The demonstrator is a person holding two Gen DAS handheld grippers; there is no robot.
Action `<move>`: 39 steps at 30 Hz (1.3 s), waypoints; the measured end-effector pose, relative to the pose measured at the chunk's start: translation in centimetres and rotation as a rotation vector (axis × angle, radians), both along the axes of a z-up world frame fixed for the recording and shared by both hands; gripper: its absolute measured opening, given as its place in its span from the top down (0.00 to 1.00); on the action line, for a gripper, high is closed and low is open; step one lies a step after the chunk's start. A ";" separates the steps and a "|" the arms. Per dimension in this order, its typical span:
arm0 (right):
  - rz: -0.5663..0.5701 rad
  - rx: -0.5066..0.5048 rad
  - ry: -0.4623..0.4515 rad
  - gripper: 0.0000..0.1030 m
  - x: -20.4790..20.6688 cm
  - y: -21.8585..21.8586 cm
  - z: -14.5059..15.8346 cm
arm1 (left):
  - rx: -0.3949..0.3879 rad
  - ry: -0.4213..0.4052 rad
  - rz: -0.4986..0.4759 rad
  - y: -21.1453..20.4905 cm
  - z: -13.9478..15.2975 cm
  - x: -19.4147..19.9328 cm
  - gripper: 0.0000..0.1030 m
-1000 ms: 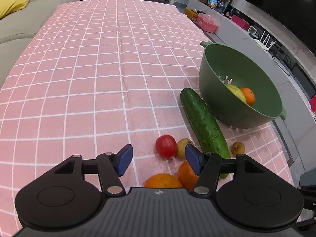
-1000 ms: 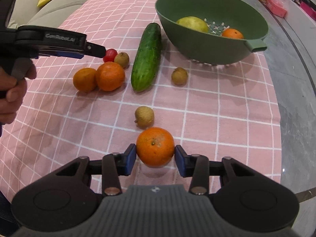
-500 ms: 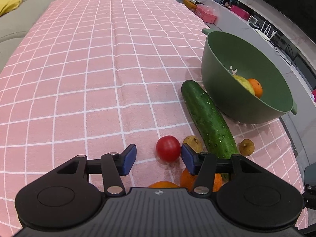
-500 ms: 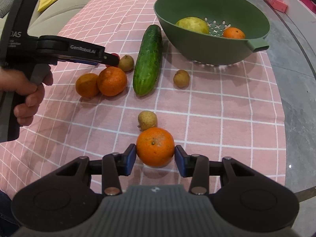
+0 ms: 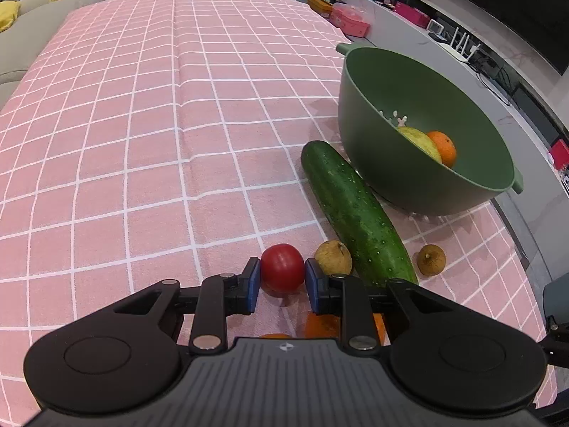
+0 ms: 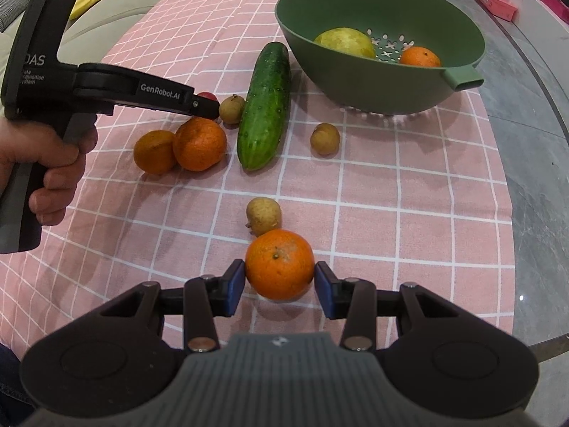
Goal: Organize fruits
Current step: 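Grasp the red plum with the left tool while the right tool holds an orange, then lower the plum and orange into the colander and open both tools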
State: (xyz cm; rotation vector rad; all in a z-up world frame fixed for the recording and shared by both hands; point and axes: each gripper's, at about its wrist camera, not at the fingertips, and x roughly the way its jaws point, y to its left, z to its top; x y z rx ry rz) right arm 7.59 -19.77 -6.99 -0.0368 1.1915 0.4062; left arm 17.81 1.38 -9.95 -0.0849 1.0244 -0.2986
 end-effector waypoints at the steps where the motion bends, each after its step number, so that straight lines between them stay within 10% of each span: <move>1: 0.000 0.000 0.000 0.61 0.0 0.0 0.0 | -0.003 0.002 0.002 0.0 0.0 0.0 0.71; 39: -0.075 0.062 -0.055 0.62 1.3 -2.9 3.7 | 0.011 -0.039 0.092 2.8 6.6 -6.5 0.71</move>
